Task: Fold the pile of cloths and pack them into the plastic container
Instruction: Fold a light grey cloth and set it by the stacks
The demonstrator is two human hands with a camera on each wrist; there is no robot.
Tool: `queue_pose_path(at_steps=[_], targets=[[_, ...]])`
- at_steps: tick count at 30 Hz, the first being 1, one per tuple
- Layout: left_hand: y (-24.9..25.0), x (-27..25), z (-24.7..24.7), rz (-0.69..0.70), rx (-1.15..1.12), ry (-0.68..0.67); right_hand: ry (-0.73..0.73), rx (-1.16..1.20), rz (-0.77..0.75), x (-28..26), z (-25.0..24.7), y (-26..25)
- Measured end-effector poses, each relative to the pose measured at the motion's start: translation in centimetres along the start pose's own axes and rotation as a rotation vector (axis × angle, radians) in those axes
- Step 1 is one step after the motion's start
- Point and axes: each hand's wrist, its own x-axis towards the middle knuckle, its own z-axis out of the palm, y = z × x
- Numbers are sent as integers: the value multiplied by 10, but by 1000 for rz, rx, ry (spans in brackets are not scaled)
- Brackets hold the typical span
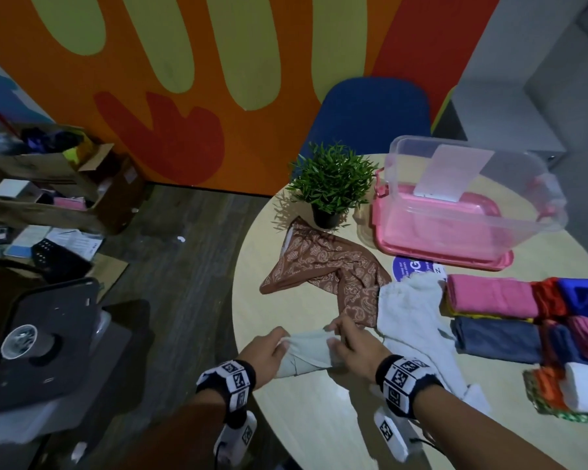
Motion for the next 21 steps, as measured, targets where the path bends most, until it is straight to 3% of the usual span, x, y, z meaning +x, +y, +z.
queue_pose_path(at_steps=[5,14,16,18,21], targets=[[-3,13,2,-79,3,10,-68,-119,42,8,-3,2],[-5,9,11,-104,65,183,75,-156,137,27,13,-7],[-3,8,9,-145,30,259,130,-237,48,26,15,-6],[0,9,7,-166,54,297,174,-407,-174,25,18,-5],[8,7,3,-127,278,299,70,-552,-462,20,29,-2]])
